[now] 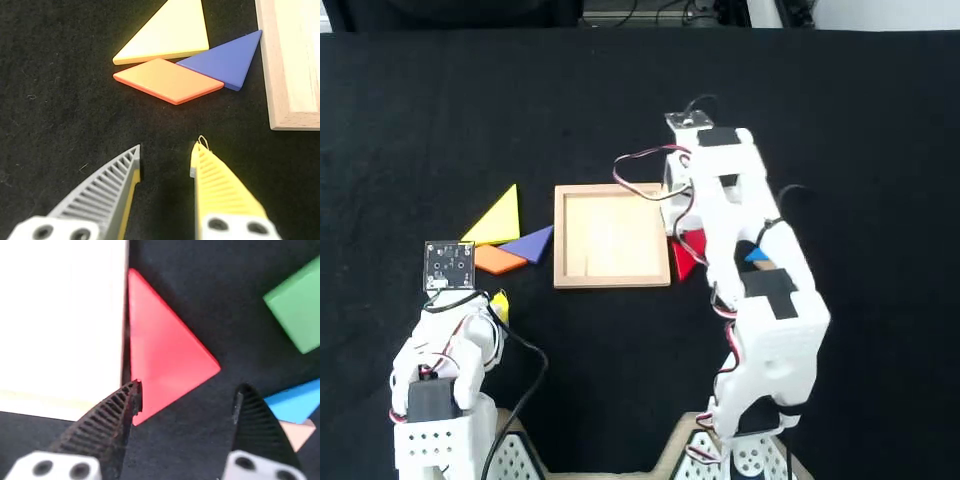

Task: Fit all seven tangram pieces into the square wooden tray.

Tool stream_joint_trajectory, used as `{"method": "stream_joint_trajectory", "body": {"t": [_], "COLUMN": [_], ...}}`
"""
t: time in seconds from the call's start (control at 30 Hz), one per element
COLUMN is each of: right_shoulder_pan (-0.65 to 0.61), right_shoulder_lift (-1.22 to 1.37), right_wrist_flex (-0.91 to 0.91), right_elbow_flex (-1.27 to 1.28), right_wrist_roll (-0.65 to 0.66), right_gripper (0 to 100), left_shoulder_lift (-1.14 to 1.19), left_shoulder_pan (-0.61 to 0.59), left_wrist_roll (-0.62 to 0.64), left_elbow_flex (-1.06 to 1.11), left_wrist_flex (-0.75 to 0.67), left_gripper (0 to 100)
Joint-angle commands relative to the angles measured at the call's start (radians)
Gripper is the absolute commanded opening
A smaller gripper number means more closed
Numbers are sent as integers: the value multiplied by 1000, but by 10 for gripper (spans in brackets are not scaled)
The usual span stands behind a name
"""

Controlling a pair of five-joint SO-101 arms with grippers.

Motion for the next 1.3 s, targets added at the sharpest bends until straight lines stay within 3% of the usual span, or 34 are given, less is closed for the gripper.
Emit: {"method": "stream_joint_trajectory", "body": {"t": [0.0,0.3,0.83,1.27], "right_shoulder_pan": [-23,-25,-69,20], "right_shoulder_lift": [-54,2,-16,162], "right_wrist_flex": [-11,-97,-32,-52], "right_elbow_flex": [-10,13,-15,-137], "right_wrist_roll": [-15,-15,-8,29], "right_gripper": [304,304,308,305], "left_shoulder_lift": [-8,-8,-8,-8], "left_shoulder_pan": [-10,-10,-10,-10], "left_wrist_roll": [-11,-11,-11,-11], "left_elbow_flex": [18,18,18,18], "left_wrist_flex": [5,6,5,5], "left_gripper": [170,170,170,170]}}
